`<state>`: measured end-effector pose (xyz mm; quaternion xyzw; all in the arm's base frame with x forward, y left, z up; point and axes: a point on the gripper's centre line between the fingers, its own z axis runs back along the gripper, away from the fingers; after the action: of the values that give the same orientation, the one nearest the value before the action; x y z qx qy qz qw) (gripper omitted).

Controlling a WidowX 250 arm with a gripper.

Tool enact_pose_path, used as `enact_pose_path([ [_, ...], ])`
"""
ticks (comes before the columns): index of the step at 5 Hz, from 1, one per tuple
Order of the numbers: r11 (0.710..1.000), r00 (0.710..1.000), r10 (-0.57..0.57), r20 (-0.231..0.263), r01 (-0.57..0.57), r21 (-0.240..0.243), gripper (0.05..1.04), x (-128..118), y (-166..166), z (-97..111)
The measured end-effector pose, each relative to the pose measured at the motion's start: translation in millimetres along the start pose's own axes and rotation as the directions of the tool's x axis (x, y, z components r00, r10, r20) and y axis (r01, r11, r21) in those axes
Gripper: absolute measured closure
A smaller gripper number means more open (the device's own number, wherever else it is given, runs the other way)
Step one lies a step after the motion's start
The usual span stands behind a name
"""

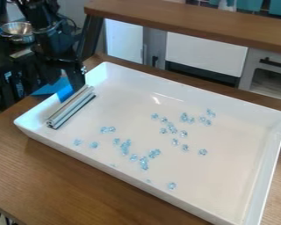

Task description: Sweep into pile

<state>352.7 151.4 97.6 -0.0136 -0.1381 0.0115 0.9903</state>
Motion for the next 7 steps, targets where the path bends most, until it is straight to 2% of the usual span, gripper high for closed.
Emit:
enact_pose_path([
  [1,1.000,0.999,0.006,-0.034,-0.007,-0.017,0.083,-5.6,-0.7,-12.9],
  [2,1.000,0.999,0.004,-0.044,-0.005,-0.023,0.083,-7.1,-1.5,-14.5],
  [4,1.000,0.999,0.024,-0.025,-0.024,0.005,0.083,-4.4,2.4,-15.3],
  [7,0.997,0.997,0.058,-0.048,-0.055,0.061,0.083,-6.8,-5.5,-34.2],
])
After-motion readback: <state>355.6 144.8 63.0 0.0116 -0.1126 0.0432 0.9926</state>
